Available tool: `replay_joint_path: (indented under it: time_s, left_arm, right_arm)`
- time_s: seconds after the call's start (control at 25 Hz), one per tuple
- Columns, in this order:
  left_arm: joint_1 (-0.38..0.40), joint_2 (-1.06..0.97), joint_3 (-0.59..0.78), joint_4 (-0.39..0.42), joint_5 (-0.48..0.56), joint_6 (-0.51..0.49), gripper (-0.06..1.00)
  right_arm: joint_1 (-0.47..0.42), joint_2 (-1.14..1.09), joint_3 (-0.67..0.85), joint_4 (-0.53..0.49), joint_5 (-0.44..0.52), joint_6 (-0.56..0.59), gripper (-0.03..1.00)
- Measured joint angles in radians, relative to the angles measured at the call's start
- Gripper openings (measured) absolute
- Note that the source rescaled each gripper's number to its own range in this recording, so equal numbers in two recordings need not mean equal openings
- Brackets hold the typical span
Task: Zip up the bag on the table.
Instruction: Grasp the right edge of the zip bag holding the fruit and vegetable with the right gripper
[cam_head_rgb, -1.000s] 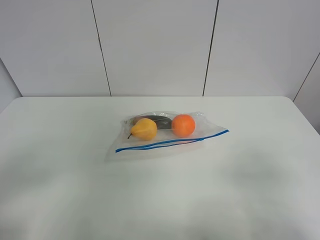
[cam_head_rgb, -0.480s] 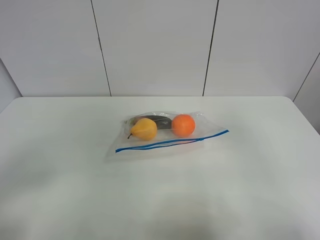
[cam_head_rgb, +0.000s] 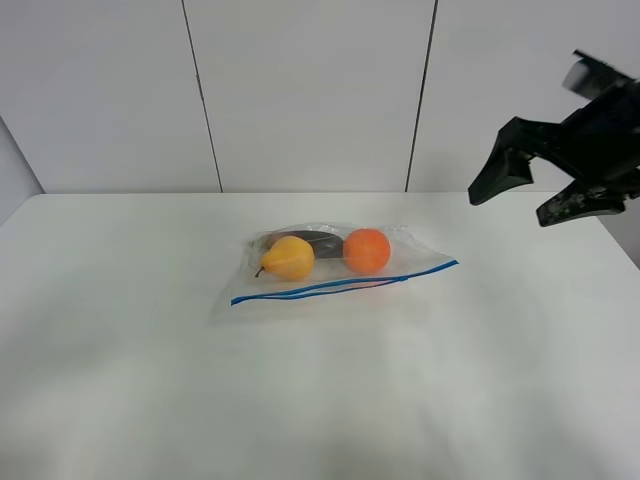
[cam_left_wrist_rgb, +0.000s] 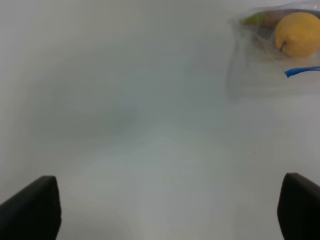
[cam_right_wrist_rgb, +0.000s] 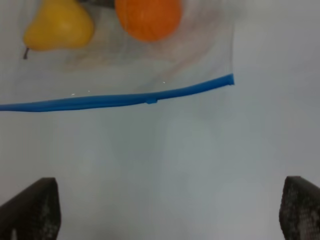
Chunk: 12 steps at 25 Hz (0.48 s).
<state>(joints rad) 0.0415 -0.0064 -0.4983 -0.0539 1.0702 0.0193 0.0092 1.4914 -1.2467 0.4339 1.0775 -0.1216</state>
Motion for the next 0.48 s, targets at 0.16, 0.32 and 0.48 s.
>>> replay_joint_path:
  time_s: [0.16,0.32,0.48]
  left_arm:
    - [0.000,0.000,0.000,0.000,0.000,0.000,1.00]
    - [0.000,0.000,0.000,0.000,0.000,0.000,1.00]
    - [0.000,0.000,0.000,0.000,0.000,0.000,1.00]
  right_arm:
    - [-0.006,0.190,-0.060,0.042,0.042,-0.048,0.98]
    - [-0.053,0.340,-0.099,0.115,0.086,-0.104,0.98]
    - [-0.130,0.435,-0.105,0.204,0.108,-0.159,0.97]
